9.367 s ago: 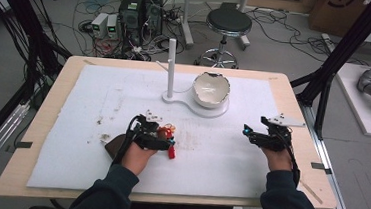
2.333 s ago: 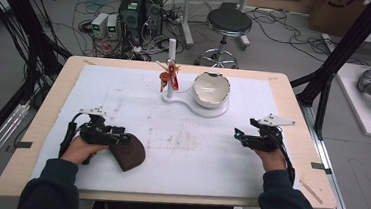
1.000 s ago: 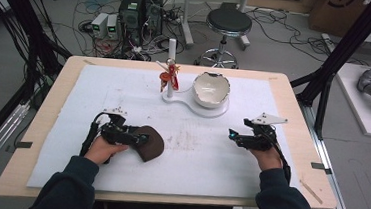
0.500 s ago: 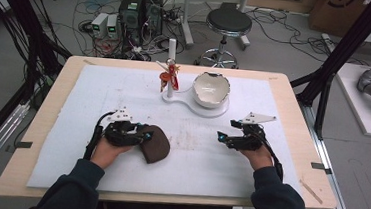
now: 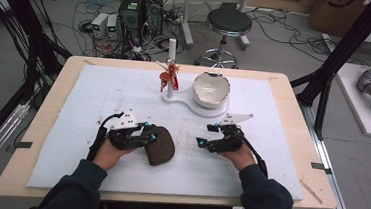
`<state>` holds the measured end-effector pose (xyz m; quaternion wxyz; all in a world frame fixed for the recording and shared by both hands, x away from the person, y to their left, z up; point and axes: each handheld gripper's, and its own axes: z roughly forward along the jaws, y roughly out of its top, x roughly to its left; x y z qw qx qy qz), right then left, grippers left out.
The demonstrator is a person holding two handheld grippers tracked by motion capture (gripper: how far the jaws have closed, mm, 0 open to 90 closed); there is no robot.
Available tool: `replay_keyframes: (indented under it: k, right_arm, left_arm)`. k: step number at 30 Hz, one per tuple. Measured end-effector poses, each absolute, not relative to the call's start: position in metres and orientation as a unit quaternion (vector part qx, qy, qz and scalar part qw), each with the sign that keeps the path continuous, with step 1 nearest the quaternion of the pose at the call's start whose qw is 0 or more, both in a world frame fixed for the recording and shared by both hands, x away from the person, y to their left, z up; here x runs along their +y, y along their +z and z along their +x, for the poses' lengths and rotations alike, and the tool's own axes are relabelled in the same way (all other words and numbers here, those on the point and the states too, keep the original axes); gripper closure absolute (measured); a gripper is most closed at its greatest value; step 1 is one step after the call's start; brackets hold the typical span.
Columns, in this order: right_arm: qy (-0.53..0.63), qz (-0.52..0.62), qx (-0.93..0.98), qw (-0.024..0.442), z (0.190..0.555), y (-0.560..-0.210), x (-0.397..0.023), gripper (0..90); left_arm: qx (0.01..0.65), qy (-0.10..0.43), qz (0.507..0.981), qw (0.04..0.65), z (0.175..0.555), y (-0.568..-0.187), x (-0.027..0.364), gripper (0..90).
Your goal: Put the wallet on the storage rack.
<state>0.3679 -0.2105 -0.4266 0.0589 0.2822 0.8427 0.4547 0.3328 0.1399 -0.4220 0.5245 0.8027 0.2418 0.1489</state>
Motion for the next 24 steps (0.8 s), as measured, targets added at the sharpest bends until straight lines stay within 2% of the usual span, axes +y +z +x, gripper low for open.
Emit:
replay_keyframes:
  k: [6, 11, 16, 17, 20, 22, 24]
  right_arm:
    - [0.451, 0.236, 0.861, -0.005, 0.366, -0.437, -0.167, 29.0]
    - [0.458, 0.208, 0.863, -0.046, 0.365, -0.443, -0.138, 38.7]
    - [0.451, 0.19, 0.87, -0.053, 0.364, -0.445, -0.13, 49.6]
    - [0.451, 0.183, 0.872, -0.05, 0.363, -0.444, -0.13, 52.1]
    - [0.449, 0.172, 0.876, -0.029, 0.359, -0.442, -0.127, 53.3]
    - [0.448, 0.167, 0.878, -0.021, 0.358, -0.441, -0.126, 53.8]
    - [0.446, 0.161, 0.88, -0.013, 0.356, -0.44, -0.126, 54.1]
  left_arm:
    - [0.248, 0.145, 0.801, 0.525, 0.334, -0.423, 0.139, 67.7]
    - [0.25, 0.143, 0.801, 0.524, 0.335, -0.423, 0.139, 67.6]
    - [0.267, 0.124, 0.801, 0.522, 0.339, -0.426, 0.141, 66.4]
    - [0.273, 0.116, 0.8, 0.521, 0.341, -0.427, 0.142, 64.7]
    - [0.307, 0.081, 0.799, 0.51, 0.346, -0.43, 0.146, 44.4]
    - [0.329, 0.055, 0.794, 0.507, 0.348, -0.432, 0.151, 39.1]
    - [0.348, 0.026, 0.786, 0.51, 0.351, -0.432, 0.156, 37.7]
